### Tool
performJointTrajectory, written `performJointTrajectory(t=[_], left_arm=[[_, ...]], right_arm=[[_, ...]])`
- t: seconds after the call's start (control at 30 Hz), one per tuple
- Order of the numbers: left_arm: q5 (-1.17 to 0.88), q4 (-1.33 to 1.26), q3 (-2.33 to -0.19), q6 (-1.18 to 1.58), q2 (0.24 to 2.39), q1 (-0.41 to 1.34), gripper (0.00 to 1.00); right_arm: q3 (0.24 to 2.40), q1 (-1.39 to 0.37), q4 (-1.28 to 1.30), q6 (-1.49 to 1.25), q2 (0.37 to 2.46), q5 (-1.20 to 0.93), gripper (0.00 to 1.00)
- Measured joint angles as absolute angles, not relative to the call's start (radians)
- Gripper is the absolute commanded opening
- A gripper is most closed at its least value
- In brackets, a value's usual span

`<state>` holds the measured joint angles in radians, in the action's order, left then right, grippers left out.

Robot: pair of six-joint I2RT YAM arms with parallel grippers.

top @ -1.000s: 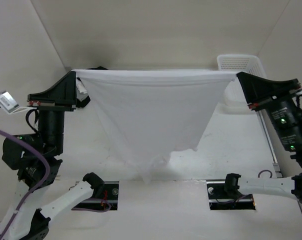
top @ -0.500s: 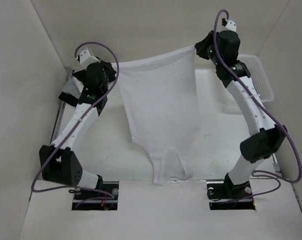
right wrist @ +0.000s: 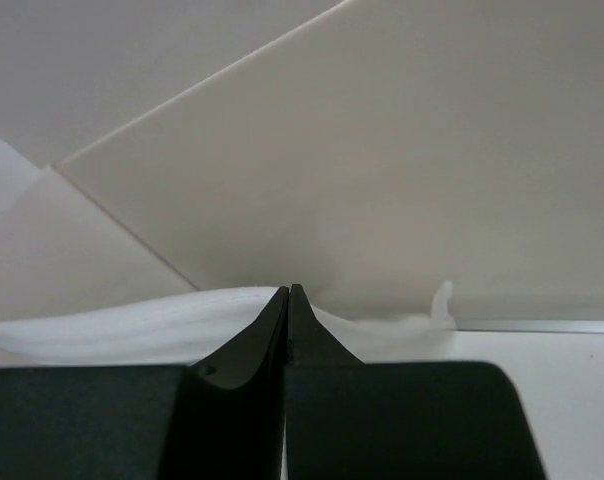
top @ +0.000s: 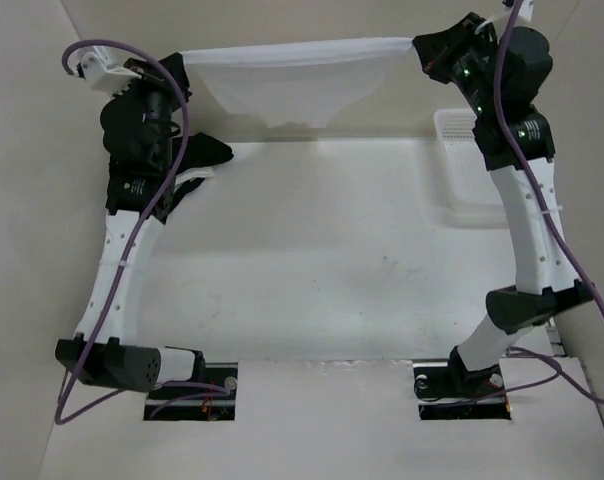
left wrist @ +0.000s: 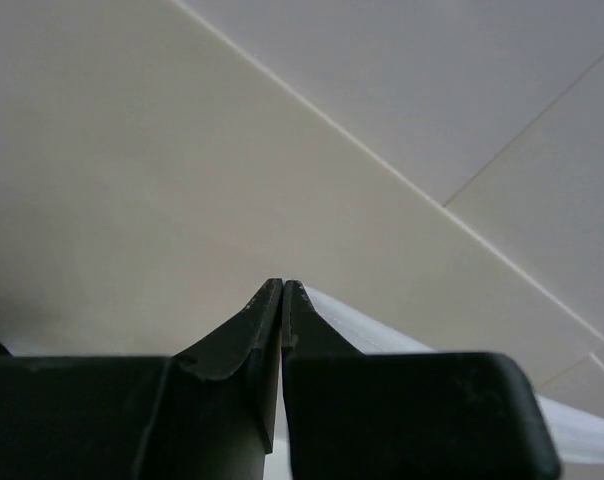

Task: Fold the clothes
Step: Flatten the tank top out, then fold the tank top

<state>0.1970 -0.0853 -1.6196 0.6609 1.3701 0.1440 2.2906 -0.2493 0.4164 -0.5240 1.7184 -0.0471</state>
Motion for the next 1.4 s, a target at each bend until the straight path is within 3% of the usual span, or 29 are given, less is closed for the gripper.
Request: performJointTrajectory(t=[0.1, 0.4, 0.53, 0.7, 0.83, 0.93, 1.1, 1.2, 1.4], left_arm=[[0.204, -0.123, -1.518, 0.661, 1.269, 0.16, 0.02], [0.291, -0.144, -0.841, 0.701, 0.918, 0.256, 0.02], [0.319, -0.009, -0.553, 0.73, 0.64, 0.299, 0.02], [0.335, 0.267, -0.42, 0.799, 0.249, 0.353, 0.0], [0.353, 0.498, -0.392, 0.9, 0.02, 0.434, 0.0], [0.374, 0.607, -0.393, 0.959, 0.002, 0.506, 0.0], [0.435, 0.644, -0.402, 0.98, 0.032, 0.539, 0.0], [0.482, 0.529, -0.415, 0.942, 0.178, 0.529, 0.0], [0.493, 0.065, -0.489, 0.82, 0.755, 0.396, 0.0]], right_arm=[[2.122, -0.258, 0.379, -0.524, 1.59, -0.046, 0.0], [1.136, -0.376, 0.192, -0.548, 1.067, 0.004, 0.0], [0.764, -0.479, 0.156, -0.609, 0.842, 0.04, 0.0], [0.495, -0.667, 0.194, -0.72, 0.562, 0.097, 0.0], [0.397, -0.869, 0.25, -0.823, 0.4, 0.176, 0.0], [0.376, -1.056, 0.336, -0.913, 0.34, 0.264, 0.0], [0.426, -1.271, 0.412, -0.966, 0.442, 0.418, 0.0], [0.508, -1.146, 0.377, -0.9, 0.635, 0.427, 0.0], [0.683, -0.659, 0.095, -0.721, 1.042, 0.229, 0.0]])
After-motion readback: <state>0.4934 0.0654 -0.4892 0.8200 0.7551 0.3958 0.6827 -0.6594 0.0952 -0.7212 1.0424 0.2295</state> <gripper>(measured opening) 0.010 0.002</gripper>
